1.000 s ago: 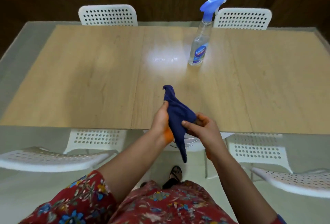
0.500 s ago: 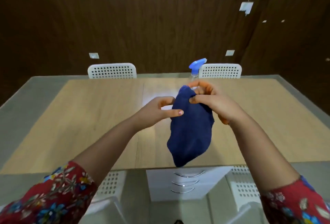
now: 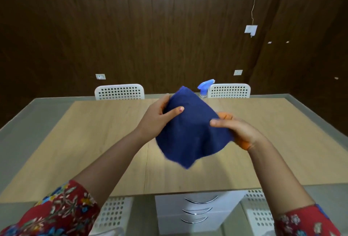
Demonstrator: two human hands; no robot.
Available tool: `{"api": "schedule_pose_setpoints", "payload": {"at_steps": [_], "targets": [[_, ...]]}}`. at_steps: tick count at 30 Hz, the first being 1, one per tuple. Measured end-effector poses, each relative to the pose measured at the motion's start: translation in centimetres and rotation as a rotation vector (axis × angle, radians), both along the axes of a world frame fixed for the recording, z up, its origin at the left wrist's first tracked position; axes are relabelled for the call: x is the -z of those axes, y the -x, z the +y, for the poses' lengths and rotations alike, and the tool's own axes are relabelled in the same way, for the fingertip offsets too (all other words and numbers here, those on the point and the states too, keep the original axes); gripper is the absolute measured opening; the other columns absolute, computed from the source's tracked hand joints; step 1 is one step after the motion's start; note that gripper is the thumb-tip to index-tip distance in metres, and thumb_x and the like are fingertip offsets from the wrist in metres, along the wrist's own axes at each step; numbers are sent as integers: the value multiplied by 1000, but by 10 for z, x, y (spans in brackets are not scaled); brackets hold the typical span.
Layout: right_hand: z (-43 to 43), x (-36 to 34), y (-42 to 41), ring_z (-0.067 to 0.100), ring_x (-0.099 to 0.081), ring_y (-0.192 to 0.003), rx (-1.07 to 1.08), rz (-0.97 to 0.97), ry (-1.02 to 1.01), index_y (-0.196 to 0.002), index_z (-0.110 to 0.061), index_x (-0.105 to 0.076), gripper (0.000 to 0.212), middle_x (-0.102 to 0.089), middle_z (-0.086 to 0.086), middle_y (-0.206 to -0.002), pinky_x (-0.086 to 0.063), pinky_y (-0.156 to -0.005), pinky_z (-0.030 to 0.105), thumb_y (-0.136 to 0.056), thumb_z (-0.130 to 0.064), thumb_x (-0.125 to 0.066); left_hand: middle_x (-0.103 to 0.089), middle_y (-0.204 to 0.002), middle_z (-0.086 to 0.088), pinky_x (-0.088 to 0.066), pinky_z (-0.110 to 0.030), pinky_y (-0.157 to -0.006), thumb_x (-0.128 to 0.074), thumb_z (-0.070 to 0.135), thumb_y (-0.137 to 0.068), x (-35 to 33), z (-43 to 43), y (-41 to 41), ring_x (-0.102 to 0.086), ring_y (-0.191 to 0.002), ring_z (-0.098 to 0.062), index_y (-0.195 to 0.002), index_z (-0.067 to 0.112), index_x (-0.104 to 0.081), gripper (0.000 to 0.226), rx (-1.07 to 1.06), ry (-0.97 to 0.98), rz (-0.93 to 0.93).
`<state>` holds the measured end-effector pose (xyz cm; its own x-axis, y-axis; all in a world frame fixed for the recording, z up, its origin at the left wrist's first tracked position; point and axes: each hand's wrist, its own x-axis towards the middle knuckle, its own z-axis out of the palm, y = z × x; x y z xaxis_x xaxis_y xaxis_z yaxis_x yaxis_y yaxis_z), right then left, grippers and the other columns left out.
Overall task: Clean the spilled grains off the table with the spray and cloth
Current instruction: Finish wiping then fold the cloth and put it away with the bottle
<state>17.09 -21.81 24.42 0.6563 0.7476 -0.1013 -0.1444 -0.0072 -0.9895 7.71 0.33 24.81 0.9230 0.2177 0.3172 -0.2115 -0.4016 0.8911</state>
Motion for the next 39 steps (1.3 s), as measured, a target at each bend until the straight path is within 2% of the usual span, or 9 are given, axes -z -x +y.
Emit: {"api": "schedule_pose_setpoints", "payload": {"at_steps": [3, 6, 9, 14, 19, 24, 28, 32, 39], "targets": [[5, 34, 10, 21, -73, -87, 145, 435, -396, -86, -22, -81, 42, -75, 5, -98, -59, -74, 37, -55, -50, -82, -68, -107, 13, -53, -25, -86, -59, 37, -93, 1, -1, -3, -64, -101, -5, -115, 26, -58, 25, -52, 106, 73], [24, 63, 30, 26, -68, -104, -3, 578, -355, -114, -13, -70, 38, -70, 10, -114, -55, -87, 41, -83, -34, -71, -67, -107, 8, -52, -30, -87, -55, 43, -94, 16, 5, -7, -63, -101, -7, -115, 21, -57, 31, -156, 117, 149], [30, 60, 25, 21, -68, -105, 194, 340, -29, -119, -14, -65, 33, -72, 6, -113, -52, -92, 38, -95, -33, -55, -64, -95, -1, -46, -33, -80, -53, 49, -94, 28, 13, -6, -62, -94, -16, -102, 10, -56, 40, -227, 150, 300], [34, 38, 7, 19, -69, -101, 315, 100, 117, -113, -16, -68, 28, -75, 2, -103, -54, -91, 35, -95, -36, -59, -56, -128, 1, -47, -39, -100, -66, 47, -85, 27, 35, -2, -56, -115, -19, -133, 20, -43, 59, -168, 319, 498], [45, 42, 5, 15, -65, -80, 513, -191, 171, -96, -3, -70, 35, -70, 16, -90, -51, -69, 28, -86, -36, -69, -44, -129, 4, -50, -31, -81, -81, 29, -76, 23, 42, -7, -50, -119, -24, -142, 39, -25, 88, -103, 166, 586], [48, 51, -12, 18, -58, -95, 608, -505, 404, -82, -7, -69, 36, -56, 1, -99, -52, -78, 34, -81, -42, -74, -63, -112, 0, -54, -36, -89, -73, 14, -80, 25, 35, -10, -61, -103, -19, -113, 24, -61, 36, -77, -263, 606], [38, 34, -12, 13, -64, -99, 473, -324, 240, -94, -9, -72, 31, -66, -4, -110, -50, -76, 25, -81, -37, -75, -55, -130, -3, -45, -34, -95, -60, 24, -93, 11, 32, -6, -55, -112, -19, -107, 21, -64, 15, -127, -439, 555], [18, 4, -4, 9, -63, -111, 296, -266, -11, -103, -18, -73, 19, -67, -9, -123, -53, -87, 25, -86, -24, -70, -63, -116, 3, -39, -27, -90, -60, 23, -93, -5, 41, 1, -55, -115, -18, -102, 17, -65, 12, 6, -28, 483], [14, 74, 16, 20, -70, -73, 366, 235, -14, -113, -18, -53, 33, -75, 5, -88, -57, -57, 30, -86, -6, -67, -71, -104, -8, -55, -36, -73, -58, 21, -91, 76, 28, 18, -67, -91, -24, -112, 10, -65, 25, -72, 865, 622]]}}
